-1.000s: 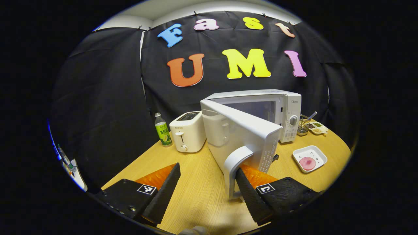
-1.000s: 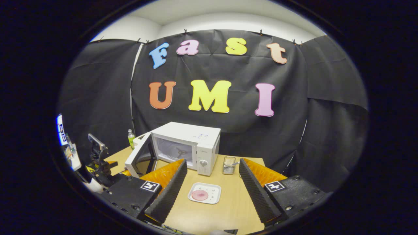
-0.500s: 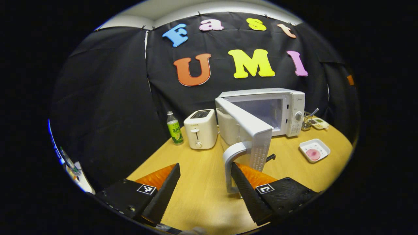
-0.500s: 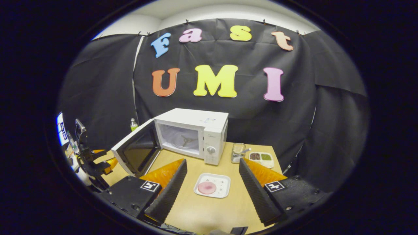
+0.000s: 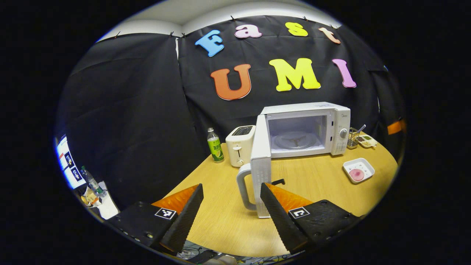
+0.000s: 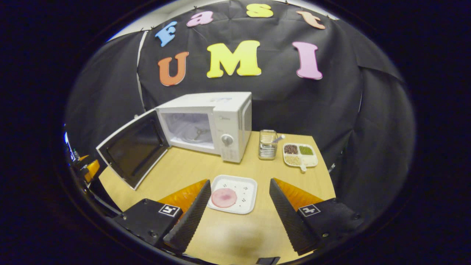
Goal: Open the microwave oven with the left hand, put the food in, and close the microwave oven.
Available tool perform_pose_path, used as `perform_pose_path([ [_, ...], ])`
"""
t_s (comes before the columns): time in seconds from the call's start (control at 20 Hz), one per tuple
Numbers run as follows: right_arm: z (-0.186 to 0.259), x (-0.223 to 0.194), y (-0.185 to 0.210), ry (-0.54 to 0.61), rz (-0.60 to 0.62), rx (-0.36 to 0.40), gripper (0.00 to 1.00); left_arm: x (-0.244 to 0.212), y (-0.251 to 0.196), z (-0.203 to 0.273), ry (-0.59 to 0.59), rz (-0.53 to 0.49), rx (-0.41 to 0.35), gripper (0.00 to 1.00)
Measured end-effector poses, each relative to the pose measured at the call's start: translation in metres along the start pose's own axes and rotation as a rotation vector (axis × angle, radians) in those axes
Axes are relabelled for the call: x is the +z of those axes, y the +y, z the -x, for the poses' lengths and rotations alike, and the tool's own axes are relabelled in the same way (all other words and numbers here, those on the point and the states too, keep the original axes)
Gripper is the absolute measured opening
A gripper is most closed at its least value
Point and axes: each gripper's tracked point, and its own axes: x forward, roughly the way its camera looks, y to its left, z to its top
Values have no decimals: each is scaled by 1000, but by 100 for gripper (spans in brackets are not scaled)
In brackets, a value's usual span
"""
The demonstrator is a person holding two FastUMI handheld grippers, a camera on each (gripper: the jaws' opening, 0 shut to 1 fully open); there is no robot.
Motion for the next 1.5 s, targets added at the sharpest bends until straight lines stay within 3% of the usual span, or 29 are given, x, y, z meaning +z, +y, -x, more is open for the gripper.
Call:
perform_pose_path([
  [0.4,-111,-86,-18,296,-95,126,86,58,-63,32,-18,9,-21,95],
  [0.55,-132,-100,-18,348,-124,166,67,73,-78,48,-10,-20,-10,95],
  [0.65,-138,-113,-18,389,-153,177,60,77,-87,54,-4,-37,-10,95],
  [0.7,-141,-109,-19,378,-170,173,48,79,-89,55,-5,-40,-8,95],
  [0.75,-140,-113,-21,398,-168,166,57,79,-92,56,-1,-40,-6,95],
  [0.8,-138,-112,-22,408,-160,161,54,80,-94,57,0,-36,-4,95],
  [0.9,-138,-117,-30,461,-120,121,39,85,-100,56,-10,-25,-15,95],
  [0.95,-137,-118,-31,475,-108,110,23,83,-102,54,-16,-22,-27,95],
  [1.0,-138,-118,-30,498,-102,101,17,81,-103,48,-14,-17,-35,95],
  [1.3,-140,-117,-31,601,-231,46,4,86,-94,24,-60,3,-86,95],
  [1.5,-136,-124,-12,613,-444,101,4,84,-71,13,-71,36,-103,95],
])
